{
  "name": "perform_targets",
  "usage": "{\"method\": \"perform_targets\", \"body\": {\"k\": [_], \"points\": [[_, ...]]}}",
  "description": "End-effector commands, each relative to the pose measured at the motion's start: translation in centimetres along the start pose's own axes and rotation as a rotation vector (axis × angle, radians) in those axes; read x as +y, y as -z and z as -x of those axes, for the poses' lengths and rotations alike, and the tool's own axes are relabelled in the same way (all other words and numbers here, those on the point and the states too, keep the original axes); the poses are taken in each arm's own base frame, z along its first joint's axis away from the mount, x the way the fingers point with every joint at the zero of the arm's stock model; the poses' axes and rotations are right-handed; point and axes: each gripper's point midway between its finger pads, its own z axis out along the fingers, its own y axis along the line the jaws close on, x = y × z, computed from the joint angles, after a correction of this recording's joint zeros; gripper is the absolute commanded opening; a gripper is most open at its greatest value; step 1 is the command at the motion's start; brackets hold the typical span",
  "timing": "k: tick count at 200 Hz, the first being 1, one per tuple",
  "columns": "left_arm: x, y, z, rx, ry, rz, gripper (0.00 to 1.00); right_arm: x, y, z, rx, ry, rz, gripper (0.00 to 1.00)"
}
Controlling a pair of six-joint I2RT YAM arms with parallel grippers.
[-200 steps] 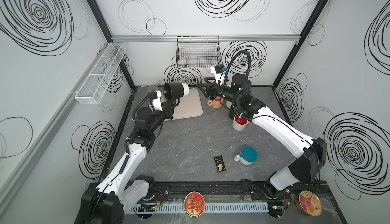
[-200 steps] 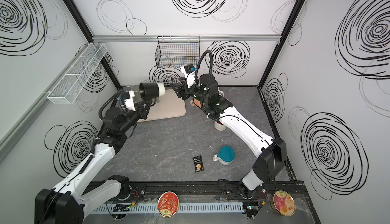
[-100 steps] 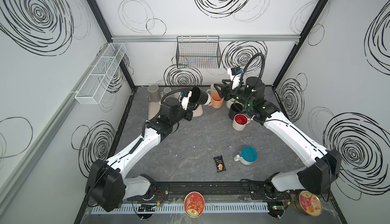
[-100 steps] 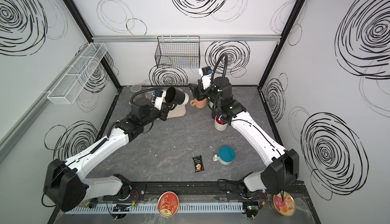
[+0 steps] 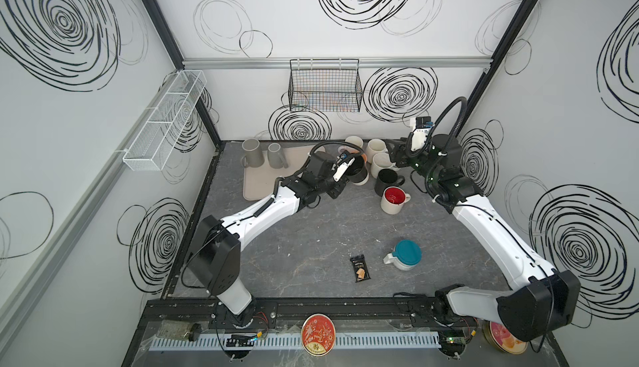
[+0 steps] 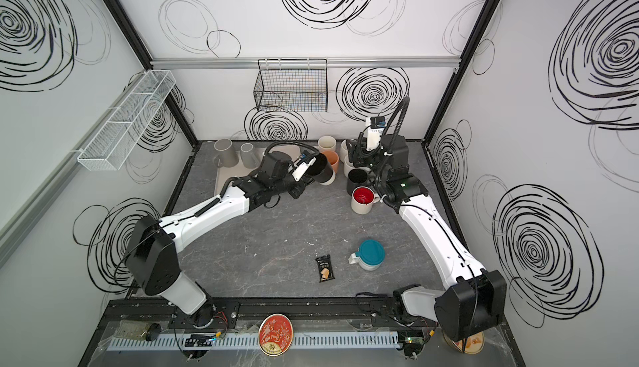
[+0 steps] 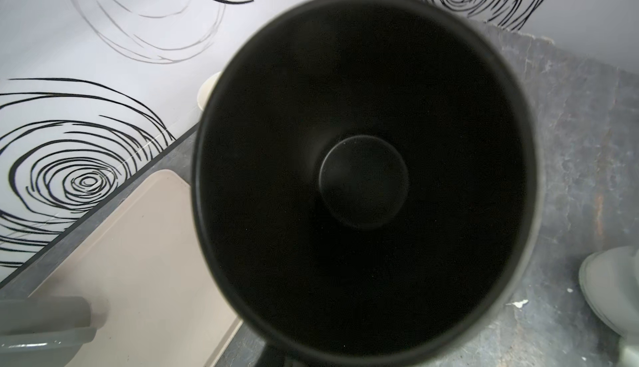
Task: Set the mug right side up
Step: 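Carry the black mug upright beside the orange mug while the right gripper withdraws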
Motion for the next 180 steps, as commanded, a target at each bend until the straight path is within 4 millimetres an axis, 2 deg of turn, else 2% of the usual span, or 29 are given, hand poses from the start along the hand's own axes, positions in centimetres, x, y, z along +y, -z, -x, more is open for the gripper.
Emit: {"method": "perform_targets", "body": {"k": [1,43,88,130,180], "points": [[0.7,-0.1,4.8,-0.117,-0.077,0.033,0.0,-1.2,1.2,-0.1,-0.007,-0.031,-0.032,0.62],[0.5,-4.0,4.1,-0.023,-0.159,0.042,0.0,-3.3,1.3,-1.1,0.015,-0.054,-0.069,0.62],[0.7,-7.7,2.7,0.072,-0.216,0.049,0.0,-4.4,0.9,-1.5,0.031,-0.064,-0.08,0.62],[0.9,-10.2,1.8,0.12,-0.239,0.063,0.0,-4.9,-0.2,-2.4,0.061,-0.081,-0.074,0.62],[1.2,-12.3,0.7,0.163,-0.276,0.086,0.0,-5.2,-1.1,-2.8,0.081,-0.088,-0.066,0.62]]}}
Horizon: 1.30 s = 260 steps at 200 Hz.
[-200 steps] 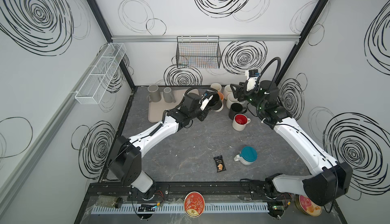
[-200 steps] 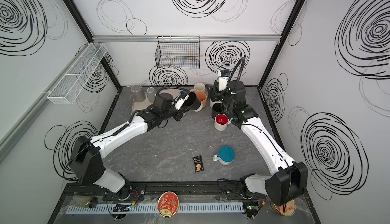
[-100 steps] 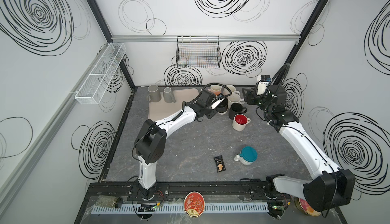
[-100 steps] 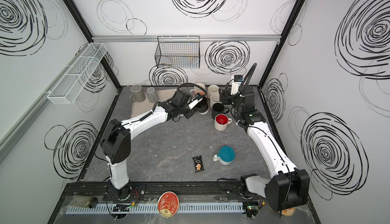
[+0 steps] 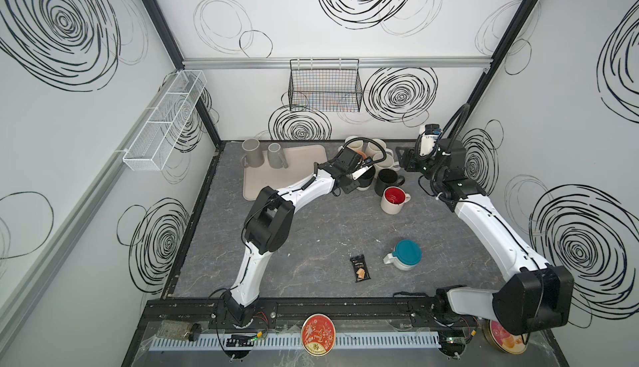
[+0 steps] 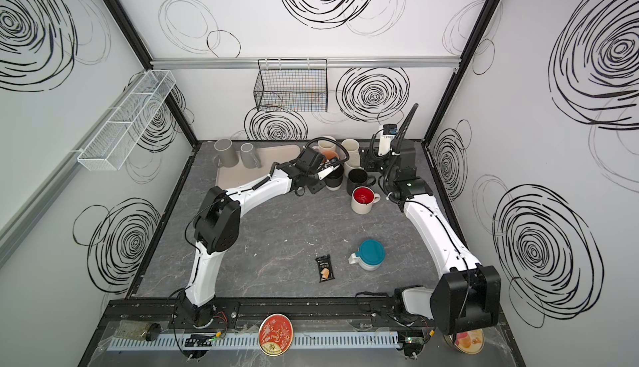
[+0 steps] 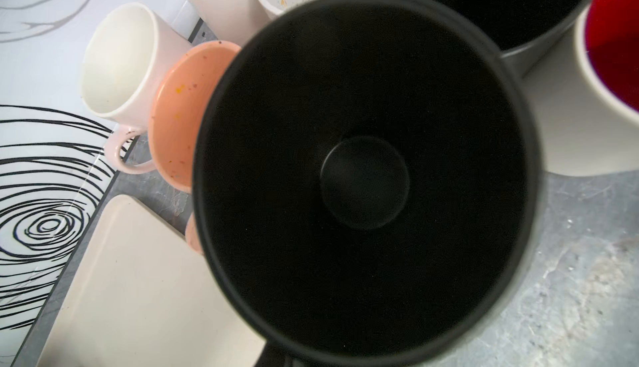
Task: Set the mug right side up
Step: 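Carry the black mug upright beside the orange mug while the right gripper withdraws, then open the left gripper and move it back over the tray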
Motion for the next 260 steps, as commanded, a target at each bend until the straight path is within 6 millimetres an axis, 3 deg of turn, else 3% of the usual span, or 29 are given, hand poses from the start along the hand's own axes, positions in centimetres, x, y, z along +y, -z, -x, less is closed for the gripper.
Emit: {"method": "perform_targets", "body": {"k": [1,73,137,158,196,260], "points": [[1.8,1.0,3.8,-0.099,-0.03,0.077,0.0,0.2,-0.1,0.9,-0.014,-0.004,0.015,0.62],[2.1,-1.5,3.0,-0.052,-0.046,0.11,0.0,-0.3,-0.4,0.6,0.0,-0.017,0.011,0.62],[2.5,-2.1,2.2,-0.019,-0.044,0.143,0.39,-0.3,-0.5,0.6,0.007,-0.021,0.014,0.62],[2.4,-1.7,2.4,-0.026,-0.038,0.142,0.48,-0.3,-0.4,0.5,0.009,-0.024,0.014,0.61],[2.9,-0.3,3.3,-0.055,-0.01,0.138,0.51,-0.1,-0.4,0.7,0.008,-0.032,0.024,0.61],[4.4,4.6,4.5,-0.129,0.039,0.147,0.54,1.1,-0.3,1.2,0.007,-0.037,0.036,0.6]]}}
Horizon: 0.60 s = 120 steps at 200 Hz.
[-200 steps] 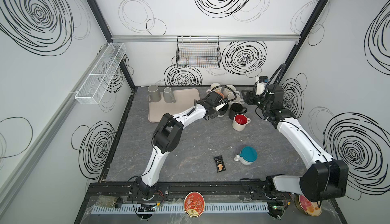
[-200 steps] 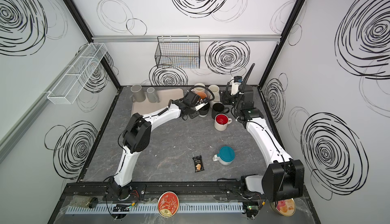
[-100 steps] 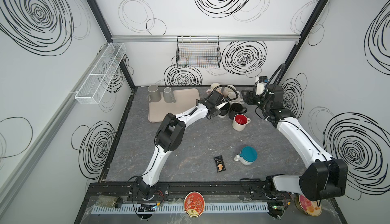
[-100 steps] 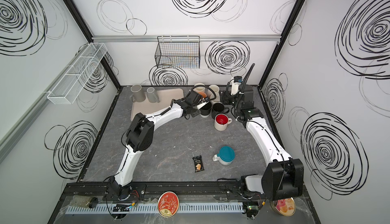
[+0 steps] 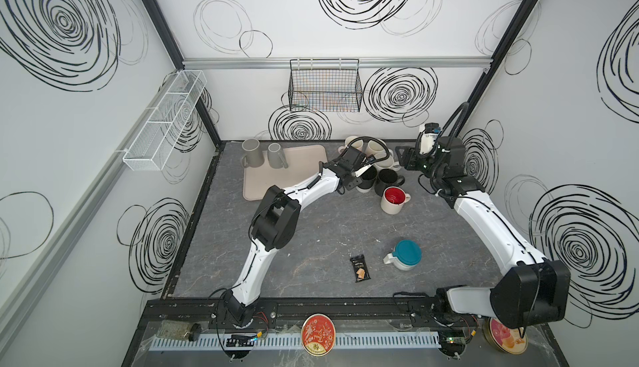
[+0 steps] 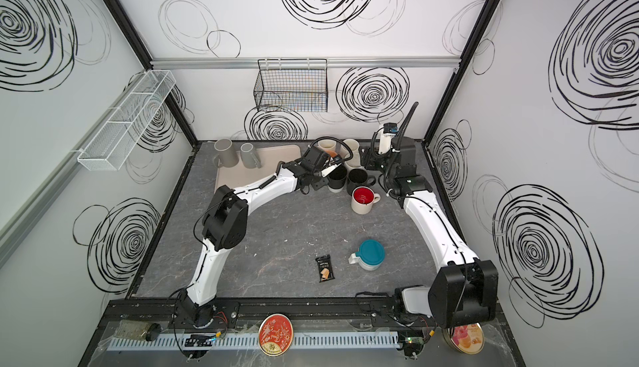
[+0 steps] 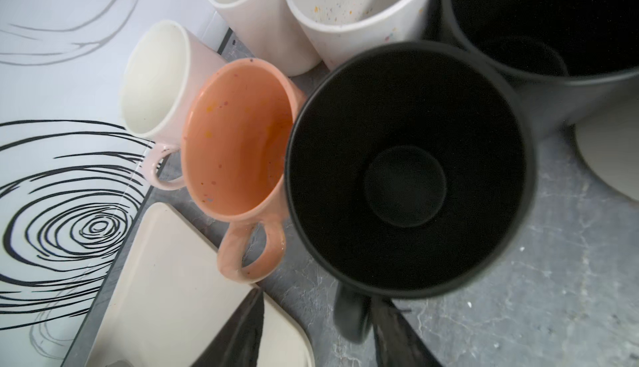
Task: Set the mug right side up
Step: 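Open the left gripper and move it back over the tray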
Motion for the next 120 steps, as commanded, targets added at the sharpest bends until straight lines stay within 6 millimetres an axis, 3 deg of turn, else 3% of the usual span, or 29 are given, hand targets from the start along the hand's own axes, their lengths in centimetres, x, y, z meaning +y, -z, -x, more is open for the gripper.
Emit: {"method": "perform_targets", "body": {"k": [1,54,90,120], "points": [[2.9,4.7,3.3,-0.13,0.065,0.033,0.54,1.1,0.2,1.0,-0.012,-0.004,0.016,0.6],[6.8,9.8,2.6,-0.239,0.19,0.056,0.55,3.8,-1.1,0.2,0.009,0.021,0.04,0.6],[10.6,12.1,-0.6,-0.237,0.31,0.114,0.56,6.4,-3.0,-0.7,0.037,0.047,0.079,0.6],[13.9,13.6,-4.6,-0.229,0.447,0.174,0.57,8.7,-4.8,-1.8,0.069,0.059,0.125,0.6]]}}
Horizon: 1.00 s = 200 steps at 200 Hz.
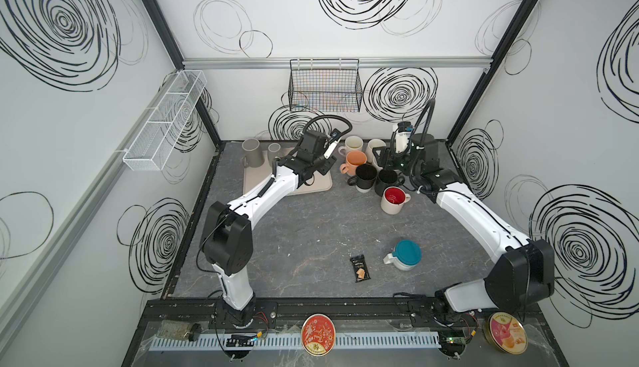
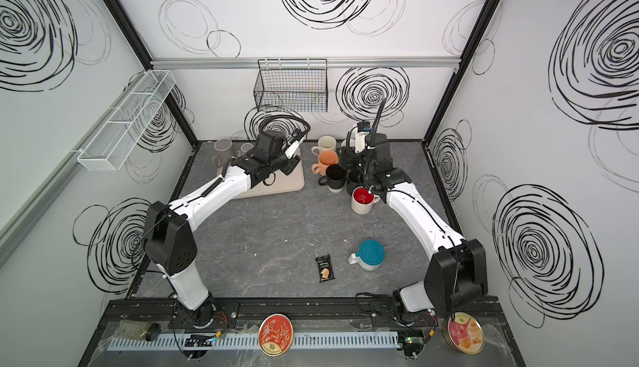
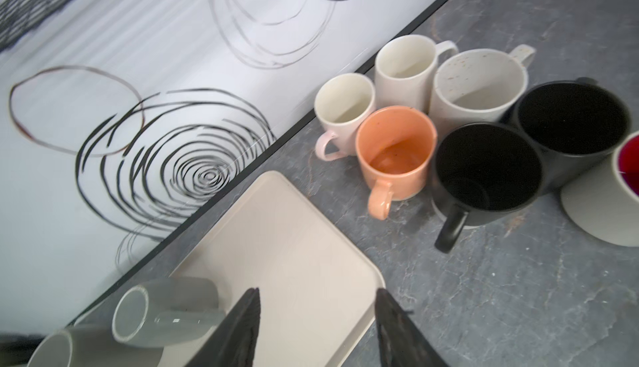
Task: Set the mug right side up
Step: 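Open the left gripper and move it back over the tray, then move the right gripper toward the upside-down grey mug on the tray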
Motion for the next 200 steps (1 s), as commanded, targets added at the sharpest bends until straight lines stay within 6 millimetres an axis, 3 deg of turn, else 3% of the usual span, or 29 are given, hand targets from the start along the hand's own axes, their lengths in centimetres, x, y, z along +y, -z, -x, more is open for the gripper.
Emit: {"method": "perform_targets", "body": {"k": [1,31,65,96,139,200], "points": [[3.2,1.6,-0.2,-0.051,0.131,0.043,0.57,1.6,-1.1,0.8,-0.014,0.007,0.024,0.61],[7.8,2.6,-4.2,-0.009,0.294,0.146,0.59,3.3,-3.5,0.0,0.02,0.005,0.07,0.6],[13.7,2.8,-10.8,0.115,0.536,0.307,0.62,5.2,-6.2,-1.2,0.061,0.013,0.114,0.6],[16.3,2.5,-14.7,0.182,0.684,0.387,0.64,6.2,-8.8,-3.1,0.112,0.011,0.145,0.6],[17.9,0.8,-15.7,0.211,0.778,0.448,0.64,7.5,-11.7,-5.3,0.178,0.006,0.186,0.6],[17.6,-3.8,-14.3,0.195,0.845,0.392,0.64,8.4,-14.9,-8.4,0.248,0.044,0.191,0.59]]}}
